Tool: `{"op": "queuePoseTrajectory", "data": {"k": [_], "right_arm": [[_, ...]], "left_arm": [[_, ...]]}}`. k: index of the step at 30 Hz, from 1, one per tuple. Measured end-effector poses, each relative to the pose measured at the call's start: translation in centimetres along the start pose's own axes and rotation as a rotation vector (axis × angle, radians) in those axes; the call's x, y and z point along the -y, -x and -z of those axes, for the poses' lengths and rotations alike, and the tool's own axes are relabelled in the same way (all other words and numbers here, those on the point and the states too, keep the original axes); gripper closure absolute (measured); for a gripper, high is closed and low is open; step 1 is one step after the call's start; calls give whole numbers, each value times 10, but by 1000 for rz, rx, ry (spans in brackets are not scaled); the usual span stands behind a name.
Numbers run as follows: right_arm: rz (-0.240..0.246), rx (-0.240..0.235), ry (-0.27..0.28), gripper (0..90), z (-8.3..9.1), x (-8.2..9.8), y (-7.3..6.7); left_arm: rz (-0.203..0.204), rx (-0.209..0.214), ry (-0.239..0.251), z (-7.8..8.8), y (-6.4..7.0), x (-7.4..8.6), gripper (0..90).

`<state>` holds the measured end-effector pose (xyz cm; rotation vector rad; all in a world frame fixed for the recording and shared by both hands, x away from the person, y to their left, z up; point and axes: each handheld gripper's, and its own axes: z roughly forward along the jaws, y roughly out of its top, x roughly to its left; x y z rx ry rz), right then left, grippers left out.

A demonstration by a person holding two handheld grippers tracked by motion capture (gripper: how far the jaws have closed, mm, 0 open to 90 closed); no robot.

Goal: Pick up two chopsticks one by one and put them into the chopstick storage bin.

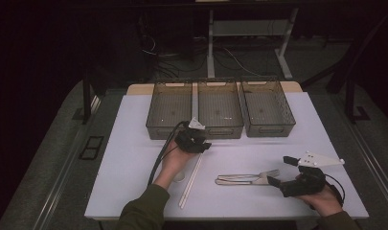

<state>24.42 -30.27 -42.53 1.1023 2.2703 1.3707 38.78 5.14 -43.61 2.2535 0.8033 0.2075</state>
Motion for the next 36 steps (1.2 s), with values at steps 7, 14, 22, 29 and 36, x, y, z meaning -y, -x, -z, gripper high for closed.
{"op": "queuePoseTrajectory", "data": {"k": [7, 14, 22, 29, 36], "right_arm": [[-3, 2, 3, 11, 0, 0, 1], [-4, 2, 5, 11, 0, 0, 1], [-5, 1, 5, 11, 0, 0, 1], [-6, 0, 4, 11, 0, 0, 1], [-7, 0, 5, 11, 0, 0, 1]], "left_arm": [[0, -16, -41, -10, 2, -1, 665], [-9, -41, -57, -11, 2, -3, 749], [-30, -39, -59, -13, 6, -5, 750], [-53, -2, -60, -17, 15, -9, 754], [-74, 18, -56, -23, 25, -13, 757]]}}
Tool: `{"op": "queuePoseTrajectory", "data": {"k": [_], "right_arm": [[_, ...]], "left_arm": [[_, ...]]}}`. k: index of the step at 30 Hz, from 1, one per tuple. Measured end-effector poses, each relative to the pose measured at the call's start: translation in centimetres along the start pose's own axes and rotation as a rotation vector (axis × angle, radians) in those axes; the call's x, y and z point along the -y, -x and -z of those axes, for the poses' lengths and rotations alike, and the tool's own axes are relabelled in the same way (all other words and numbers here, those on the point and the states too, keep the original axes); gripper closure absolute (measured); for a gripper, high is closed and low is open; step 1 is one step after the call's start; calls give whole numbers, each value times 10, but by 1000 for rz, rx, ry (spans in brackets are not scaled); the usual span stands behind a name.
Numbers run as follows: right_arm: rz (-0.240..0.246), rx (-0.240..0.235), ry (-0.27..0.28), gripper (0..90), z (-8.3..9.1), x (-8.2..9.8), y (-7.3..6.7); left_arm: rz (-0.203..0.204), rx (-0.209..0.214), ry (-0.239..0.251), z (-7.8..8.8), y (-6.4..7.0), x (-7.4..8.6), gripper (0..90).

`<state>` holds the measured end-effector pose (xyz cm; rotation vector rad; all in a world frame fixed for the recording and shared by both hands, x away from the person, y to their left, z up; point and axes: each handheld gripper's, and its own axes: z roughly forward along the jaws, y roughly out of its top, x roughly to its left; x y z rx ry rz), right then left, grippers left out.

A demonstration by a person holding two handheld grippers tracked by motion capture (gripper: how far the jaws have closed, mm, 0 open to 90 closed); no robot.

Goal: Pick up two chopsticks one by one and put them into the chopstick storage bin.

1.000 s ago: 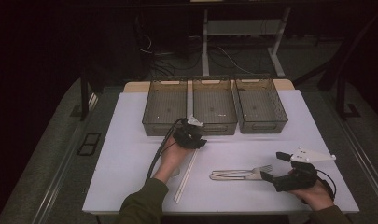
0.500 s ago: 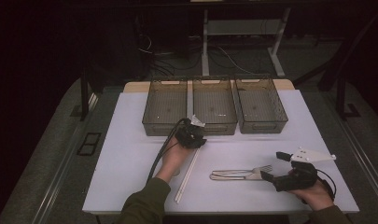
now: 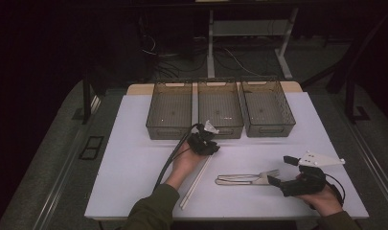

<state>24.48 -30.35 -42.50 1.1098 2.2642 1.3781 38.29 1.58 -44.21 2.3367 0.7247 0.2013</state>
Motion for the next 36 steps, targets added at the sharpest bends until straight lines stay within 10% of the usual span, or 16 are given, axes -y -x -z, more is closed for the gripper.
{"op": "queuePoseTrajectory", "data": {"k": [22, 36], "right_arm": [[0, -1, 5, 11, 1, 0, 0], [1, 6, 6, 11, 2, 0, -1]], "left_arm": [[-35, 69, 9, -11, 24, -10, 694], [1, 47, 96, 57, 31, 19, 518]]}}
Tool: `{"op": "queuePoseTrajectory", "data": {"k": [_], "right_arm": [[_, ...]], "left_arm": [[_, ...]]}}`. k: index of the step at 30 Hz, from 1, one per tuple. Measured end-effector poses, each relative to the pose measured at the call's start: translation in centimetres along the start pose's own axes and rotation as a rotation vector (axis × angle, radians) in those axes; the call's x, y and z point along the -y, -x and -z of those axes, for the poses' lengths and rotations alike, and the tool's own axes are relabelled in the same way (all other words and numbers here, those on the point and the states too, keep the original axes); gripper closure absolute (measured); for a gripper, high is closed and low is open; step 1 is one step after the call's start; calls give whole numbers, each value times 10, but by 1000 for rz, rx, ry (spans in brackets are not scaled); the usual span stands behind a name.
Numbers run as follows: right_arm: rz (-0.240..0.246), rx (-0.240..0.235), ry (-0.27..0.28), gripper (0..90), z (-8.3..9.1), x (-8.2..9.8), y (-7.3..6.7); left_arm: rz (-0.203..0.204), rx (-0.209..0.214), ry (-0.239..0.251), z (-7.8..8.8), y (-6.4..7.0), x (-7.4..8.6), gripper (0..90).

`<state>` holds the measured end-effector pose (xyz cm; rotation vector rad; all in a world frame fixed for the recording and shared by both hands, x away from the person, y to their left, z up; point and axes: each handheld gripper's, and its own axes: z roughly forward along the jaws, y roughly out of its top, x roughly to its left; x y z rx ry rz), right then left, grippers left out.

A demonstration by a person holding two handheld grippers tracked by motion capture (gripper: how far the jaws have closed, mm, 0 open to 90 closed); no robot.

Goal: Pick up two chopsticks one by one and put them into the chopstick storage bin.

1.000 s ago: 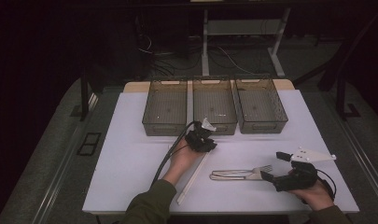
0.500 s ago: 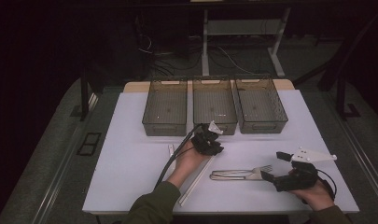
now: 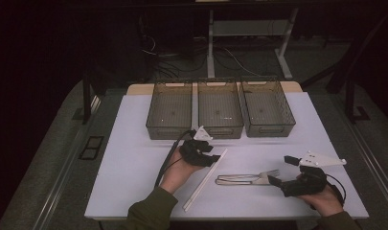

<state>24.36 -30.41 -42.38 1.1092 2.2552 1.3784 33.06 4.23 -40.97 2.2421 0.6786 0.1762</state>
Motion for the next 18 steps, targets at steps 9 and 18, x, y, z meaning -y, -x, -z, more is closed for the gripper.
{"op": "queuePoseTrajectory", "data": {"k": [9, 18], "right_arm": [[4, 0, 0, 11, 0, 0, 0], [6, 2, -2, 11, 0, 0, -1]], "left_arm": [[13, -14, 13, 28, 13, 37, 530], [30, 9, -5, 32, 23, 53, 633]]}}
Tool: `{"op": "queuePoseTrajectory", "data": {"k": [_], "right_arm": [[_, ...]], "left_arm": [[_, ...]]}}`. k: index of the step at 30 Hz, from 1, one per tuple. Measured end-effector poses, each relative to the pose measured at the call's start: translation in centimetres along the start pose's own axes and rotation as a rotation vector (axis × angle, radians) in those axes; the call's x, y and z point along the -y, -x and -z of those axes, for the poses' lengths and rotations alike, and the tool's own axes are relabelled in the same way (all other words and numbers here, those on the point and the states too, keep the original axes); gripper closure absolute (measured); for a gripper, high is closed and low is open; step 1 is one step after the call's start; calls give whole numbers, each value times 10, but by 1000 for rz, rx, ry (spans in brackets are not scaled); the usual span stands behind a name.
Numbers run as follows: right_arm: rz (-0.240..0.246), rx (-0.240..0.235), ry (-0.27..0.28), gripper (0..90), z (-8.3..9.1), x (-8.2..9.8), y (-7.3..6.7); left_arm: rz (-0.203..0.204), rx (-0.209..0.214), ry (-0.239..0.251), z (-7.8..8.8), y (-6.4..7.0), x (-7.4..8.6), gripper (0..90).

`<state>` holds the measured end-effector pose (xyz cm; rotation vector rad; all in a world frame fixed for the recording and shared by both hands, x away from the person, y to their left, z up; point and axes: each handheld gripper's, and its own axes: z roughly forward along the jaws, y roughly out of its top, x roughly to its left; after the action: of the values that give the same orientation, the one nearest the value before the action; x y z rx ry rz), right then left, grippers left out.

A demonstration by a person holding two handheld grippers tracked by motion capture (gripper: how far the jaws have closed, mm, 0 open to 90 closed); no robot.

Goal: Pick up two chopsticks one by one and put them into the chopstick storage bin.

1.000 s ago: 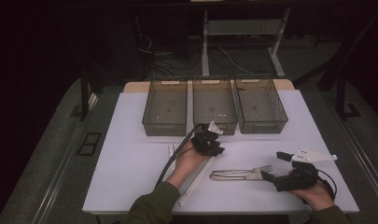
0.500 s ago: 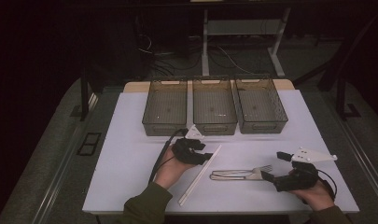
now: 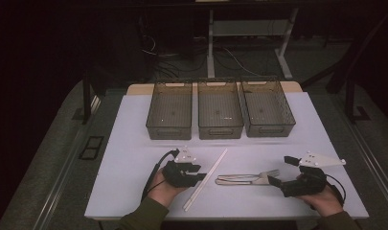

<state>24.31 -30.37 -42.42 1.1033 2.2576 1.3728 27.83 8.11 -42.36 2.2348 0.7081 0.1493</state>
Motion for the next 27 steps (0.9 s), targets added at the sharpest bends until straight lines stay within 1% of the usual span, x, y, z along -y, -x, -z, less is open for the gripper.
{"op": "queuePoseTrajectory", "data": {"k": [4, 6, 8, 10, 12, 15, 16, 18, 20, 21, 27], "right_arm": [[2, 0, -2, 11, 0, 0, 0], [0, 1, -4, 11, 0, 0, -1], [1, 0, -4, 11, 0, 0, -1], [1, 0, -5, 11, 0, 0, -1], [1, -1, -5, 11, 0, 0, -1], [1, -2, -4, 11, 0, 0, -1], [0, -1, -4, 11, 0, 0, -1], [0, -2, -5, 11, 0, 0, -1], [1, -1, -5, 11, 0, 0, -1], [1, -1, -5, 11, 0, 0, -1], [-1, -1, -3, 11, 0, 0, -1]], "left_arm": [[-16, 3, -35, -8, 4, -1, 667], [-17, 4, -54, -12, 5, -1, 703], [-14, -7, -68, -15, 6, 0, 724], [-7, -6, -70, -17, 5, -1, 737], [-16, -7, -78, -18, 4, -1, 745], [-10, -6, -86, -21, 6, -1, 757], [-17, -6, -91, -21, 6, -1, 760], [-15, -12, -94, -23, 7, -1, 764], [-33, -20, -107, -24, 7, -1, 766], [-28, -26, -109, -25, 8, 0, 766], [-27, -37, -111, -25, 9, 0, 782]]}}
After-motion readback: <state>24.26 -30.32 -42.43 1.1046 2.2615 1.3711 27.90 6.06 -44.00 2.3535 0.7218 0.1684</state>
